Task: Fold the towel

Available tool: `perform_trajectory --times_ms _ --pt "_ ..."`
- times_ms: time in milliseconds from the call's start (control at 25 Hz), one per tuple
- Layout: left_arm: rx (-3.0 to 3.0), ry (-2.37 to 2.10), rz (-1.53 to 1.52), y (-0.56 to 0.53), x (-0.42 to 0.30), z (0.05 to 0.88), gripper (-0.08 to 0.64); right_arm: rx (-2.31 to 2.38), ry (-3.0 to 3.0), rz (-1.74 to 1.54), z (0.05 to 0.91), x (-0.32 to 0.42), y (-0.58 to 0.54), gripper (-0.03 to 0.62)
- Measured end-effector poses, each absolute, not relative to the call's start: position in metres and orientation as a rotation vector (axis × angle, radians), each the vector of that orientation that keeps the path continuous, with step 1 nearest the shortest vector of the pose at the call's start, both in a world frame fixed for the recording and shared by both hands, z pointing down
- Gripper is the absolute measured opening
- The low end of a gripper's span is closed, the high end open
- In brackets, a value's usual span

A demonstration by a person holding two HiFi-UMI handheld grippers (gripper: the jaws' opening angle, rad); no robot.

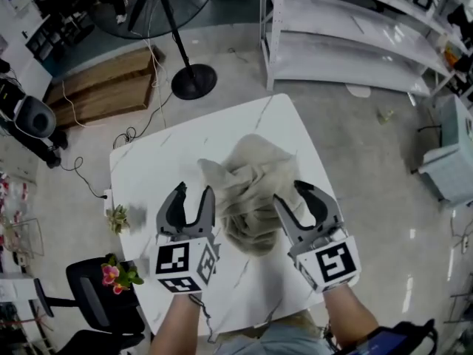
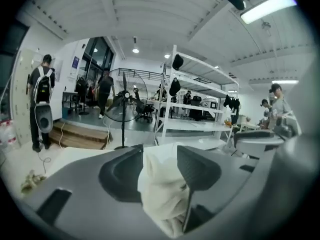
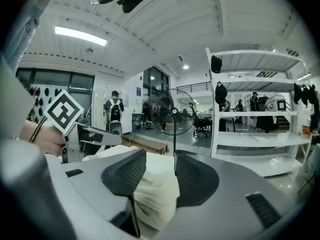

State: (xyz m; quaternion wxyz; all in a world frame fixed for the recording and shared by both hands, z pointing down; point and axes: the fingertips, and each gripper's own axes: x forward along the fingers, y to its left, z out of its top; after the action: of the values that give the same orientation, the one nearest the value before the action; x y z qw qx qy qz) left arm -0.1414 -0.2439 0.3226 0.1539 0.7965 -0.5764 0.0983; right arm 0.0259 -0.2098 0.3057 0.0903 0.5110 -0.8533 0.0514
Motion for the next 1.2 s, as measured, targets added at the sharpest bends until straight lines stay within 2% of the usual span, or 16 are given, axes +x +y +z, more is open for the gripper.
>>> perform_trajectory --times_ms 200,440,560,720,1200 --pt "2.202 -1.615 0.271 -0.277 -0.141 0.351 0.267 1.481 -2.522 0.174 0.33 0.034 -0.224 0.184" --pt "2.108 -1.553 0.304 -0.301 -0.14 0.388 0.265 1.444 -2.498 0.198 0.352 0.04 -0.237 0.178" --pt "2.059 -1.518 0.329 -0.305 -0.138 0.404 0.214 1.433 -2.481 0.208 0.36 0.043 -0.241 0.176" --pt "2.052 -1.531 0.408 -0.305 -0.137 0.41 0.025 1.432 -2.467 0.219 0.366 0.046 -0.244 0.175" --pt "2.119 -1.512 0.409 -0.296 -0.13 0.389 0.017 1.371 -2.445 0.122 0.354 0.056 -0.293 0.17"
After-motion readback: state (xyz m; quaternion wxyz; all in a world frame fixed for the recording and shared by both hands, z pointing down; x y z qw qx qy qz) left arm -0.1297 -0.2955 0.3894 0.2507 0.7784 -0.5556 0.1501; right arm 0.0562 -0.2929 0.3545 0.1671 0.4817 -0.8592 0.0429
